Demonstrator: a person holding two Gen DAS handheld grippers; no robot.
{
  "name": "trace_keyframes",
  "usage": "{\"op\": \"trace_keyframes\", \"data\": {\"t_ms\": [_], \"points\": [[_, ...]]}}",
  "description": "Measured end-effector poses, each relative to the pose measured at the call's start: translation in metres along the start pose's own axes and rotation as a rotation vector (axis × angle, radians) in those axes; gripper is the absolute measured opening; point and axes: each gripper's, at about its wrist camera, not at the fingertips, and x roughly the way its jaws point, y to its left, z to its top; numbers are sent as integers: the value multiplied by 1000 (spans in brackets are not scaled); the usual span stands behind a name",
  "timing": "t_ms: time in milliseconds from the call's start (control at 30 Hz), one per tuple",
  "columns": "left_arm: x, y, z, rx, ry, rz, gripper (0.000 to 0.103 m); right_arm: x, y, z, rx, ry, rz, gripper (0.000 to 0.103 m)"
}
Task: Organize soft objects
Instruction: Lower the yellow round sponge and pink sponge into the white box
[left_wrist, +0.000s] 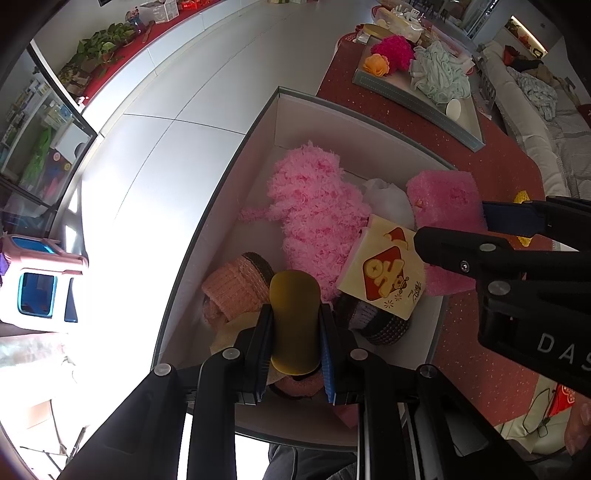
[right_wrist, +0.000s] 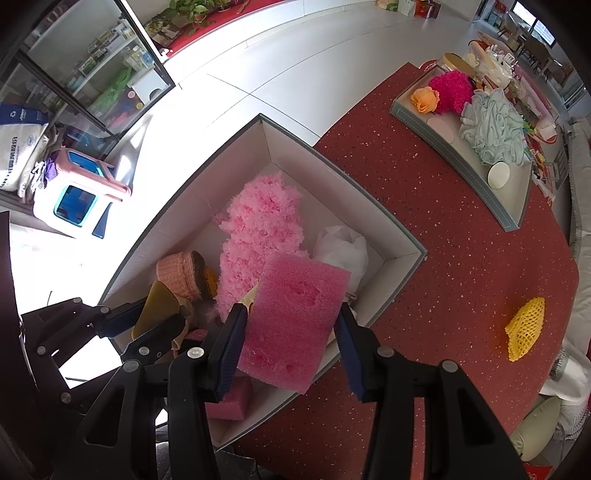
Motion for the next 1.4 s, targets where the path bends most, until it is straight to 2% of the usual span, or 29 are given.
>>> {"op": "trace_keyframes", "data": {"t_ms": [333, 1400], "points": [[4, 0, -6, 0, 14, -3, 23, 5, -7, -4, 16, 23, -10, 51], [1, -7, -7, 11, 6, 4, 23, -3, -3, -1, 0, -3, -13, 51]]}}
